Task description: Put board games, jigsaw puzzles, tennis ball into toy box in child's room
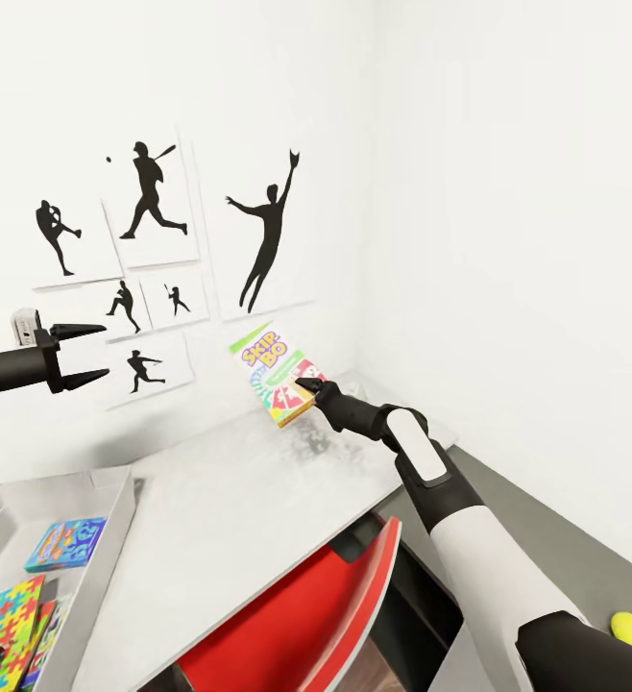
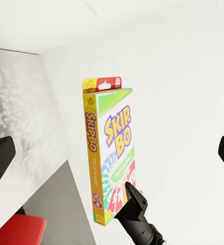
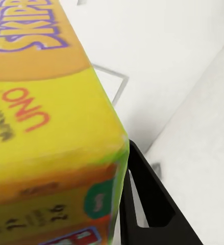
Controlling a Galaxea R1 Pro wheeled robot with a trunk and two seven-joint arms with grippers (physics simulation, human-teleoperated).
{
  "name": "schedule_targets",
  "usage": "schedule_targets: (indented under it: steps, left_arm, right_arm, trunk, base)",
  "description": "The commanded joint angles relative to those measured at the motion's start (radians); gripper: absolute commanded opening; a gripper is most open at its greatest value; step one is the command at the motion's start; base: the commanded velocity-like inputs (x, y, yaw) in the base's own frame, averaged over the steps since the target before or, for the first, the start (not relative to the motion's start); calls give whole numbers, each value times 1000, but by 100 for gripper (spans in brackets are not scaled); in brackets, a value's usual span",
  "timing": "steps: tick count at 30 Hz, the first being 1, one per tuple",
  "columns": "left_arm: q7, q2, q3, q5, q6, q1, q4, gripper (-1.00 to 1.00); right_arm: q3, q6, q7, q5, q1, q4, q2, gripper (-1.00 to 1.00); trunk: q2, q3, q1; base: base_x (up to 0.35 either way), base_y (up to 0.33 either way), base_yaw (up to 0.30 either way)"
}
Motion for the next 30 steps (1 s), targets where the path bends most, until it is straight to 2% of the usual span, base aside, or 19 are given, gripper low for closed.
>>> schedule_targets:
  steps: [1,17,30]
  left_arm:
    - [-1,1,-5,5,1,-2,1,100]
    - [-1,1,-6,5,1,-2,1,100]
    - [-1,1,-6,5,1,-2,1,100]
  right_arm:
    - [0,2,-7,-9,-1,-1,0,-100]
    - [2,1,-7,-9,-1,1,3,-100]
    - [0,1,-7,-9,-1,1,3,-100]
  trunk:
    - [-2,-2,1]
    - [-2,-2,1]
    - [-2,-2,1]
  base:
    - [0,1,8]
    - [-1,0,1]
    - [-70,17,31]
